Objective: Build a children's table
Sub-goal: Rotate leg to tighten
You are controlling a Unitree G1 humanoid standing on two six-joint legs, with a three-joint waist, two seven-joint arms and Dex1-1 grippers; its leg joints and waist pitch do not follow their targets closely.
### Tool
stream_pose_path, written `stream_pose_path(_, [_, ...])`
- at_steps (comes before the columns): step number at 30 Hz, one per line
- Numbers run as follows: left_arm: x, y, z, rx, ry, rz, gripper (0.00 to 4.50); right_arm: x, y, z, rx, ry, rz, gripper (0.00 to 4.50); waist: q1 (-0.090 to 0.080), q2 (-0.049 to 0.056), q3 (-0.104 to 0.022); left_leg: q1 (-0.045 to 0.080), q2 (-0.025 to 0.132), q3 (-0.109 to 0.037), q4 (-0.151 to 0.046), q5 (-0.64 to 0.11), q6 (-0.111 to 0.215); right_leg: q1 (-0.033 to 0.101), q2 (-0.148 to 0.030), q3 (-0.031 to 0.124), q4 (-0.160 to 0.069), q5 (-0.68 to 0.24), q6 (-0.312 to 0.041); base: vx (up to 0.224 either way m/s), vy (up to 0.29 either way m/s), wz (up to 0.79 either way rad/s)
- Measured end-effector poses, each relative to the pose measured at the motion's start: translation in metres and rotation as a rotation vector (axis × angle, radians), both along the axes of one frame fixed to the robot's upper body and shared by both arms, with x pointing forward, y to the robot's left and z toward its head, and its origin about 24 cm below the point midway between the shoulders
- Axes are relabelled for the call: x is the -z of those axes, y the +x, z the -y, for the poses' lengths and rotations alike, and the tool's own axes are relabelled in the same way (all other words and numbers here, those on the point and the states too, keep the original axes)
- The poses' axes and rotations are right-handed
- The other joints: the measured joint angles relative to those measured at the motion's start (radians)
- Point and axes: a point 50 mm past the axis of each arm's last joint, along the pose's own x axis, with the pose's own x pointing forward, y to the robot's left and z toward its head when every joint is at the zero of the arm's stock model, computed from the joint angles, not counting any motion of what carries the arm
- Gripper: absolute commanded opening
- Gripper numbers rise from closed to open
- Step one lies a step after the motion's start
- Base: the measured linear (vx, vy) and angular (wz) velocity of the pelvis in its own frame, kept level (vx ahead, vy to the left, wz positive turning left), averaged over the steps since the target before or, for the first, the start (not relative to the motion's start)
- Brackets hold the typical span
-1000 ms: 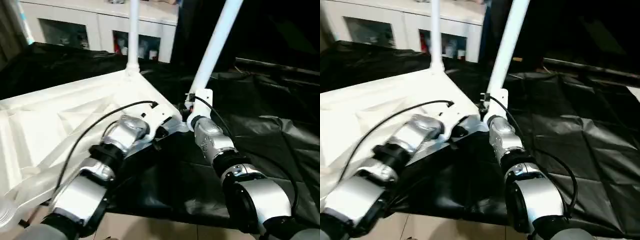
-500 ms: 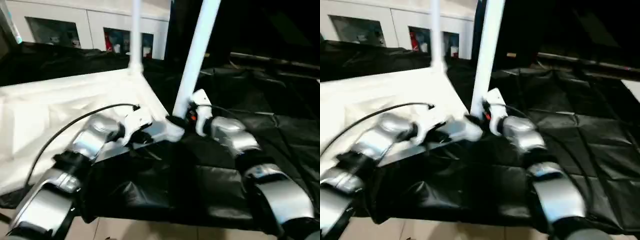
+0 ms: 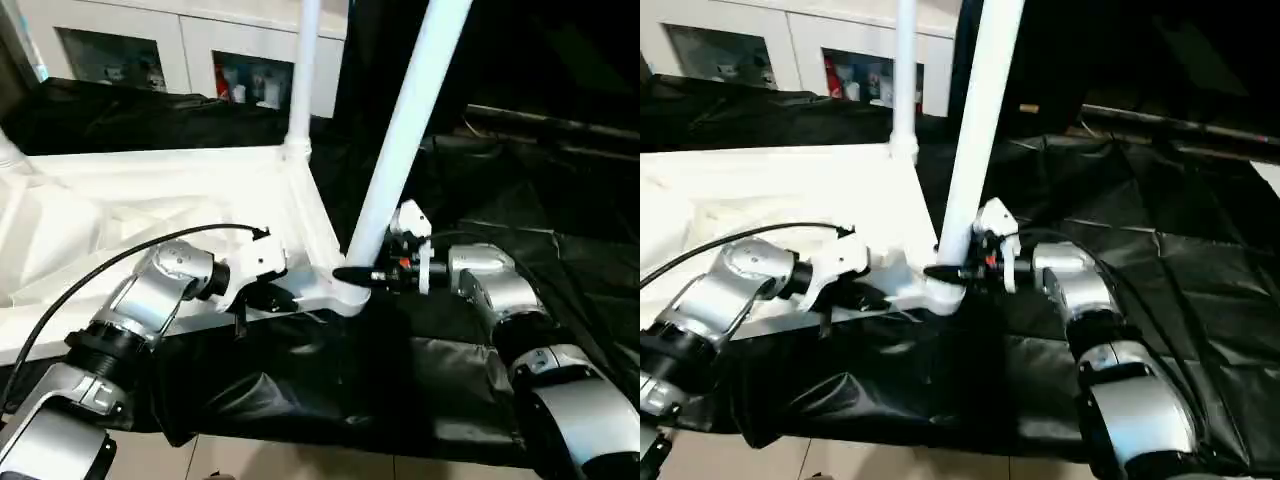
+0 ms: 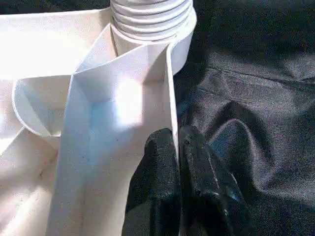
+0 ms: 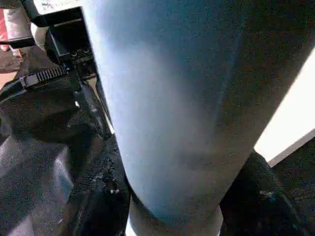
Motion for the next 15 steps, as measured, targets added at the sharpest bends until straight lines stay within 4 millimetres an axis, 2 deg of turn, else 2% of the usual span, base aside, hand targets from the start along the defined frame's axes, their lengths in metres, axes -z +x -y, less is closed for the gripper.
stream_pose_path(4, [0.001,0.003,0.002,-0.017,-0.003,-0.007,0.0,0.0,0.003,-0.002,0.049,0.009,0.01,1.91,0.0,0.0,0.0,0.0,0.0,0.0,0.001,0.0,-0.002,0.001,0.0,0.0,0.002,0.0,0.0,0.0,0.0,0.0])
stream_pose_path(7, [0.002,0.017,0.009,-0.138,0.025,0.03,0.0,0.004,0.013,-0.008,0.287,0.023,0.004,1.91,0.0,-0.001,0.003,0.006,0.001,-0.001,0.0,0.002,-0.006,0.002,0.0,0.001,0.004,0.004,-0.001,0.0,0.0,0.0])
stream_pose_path(9, [0.003,0.022,0.015,-0.184,0.026,0.047,0.0,0.005,0.018,-0.009,0.383,0.018,0.0,1.91,0.0,-0.003,0.007,0.008,0.001,0.0,-0.001,0.002,-0.006,0.002,-0.001,0.002,0.004,0.007,-0.001,0.0,0.0,0.0])
stream_pose_path(11, [0.007,0.03,0.027,-0.27,0.015,0.05,0.0,0.007,0.024,-0.01,0.551,0.023,-0.017,1.91,0.0,-0.005,0.009,0.01,0.001,0.0,-0.002,0.003,-0.007,0.002,-0.001,0.002,0.004,0.009,-0.002,0.0,0.0,0.0])
stream_pose_path(15, [0.012,0.042,0.057,-0.398,0.006,0.057,0.0,0.01,0.035,-0.019,0.898,0.013,-0.074,1.91,0.004,-0.001,0.011,0.012,-0.001,0.0,-0.003,0.003,-0.008,0.002,-0.001,0.004,0.003,0.013,0.0,0.0,0.0,0.0])
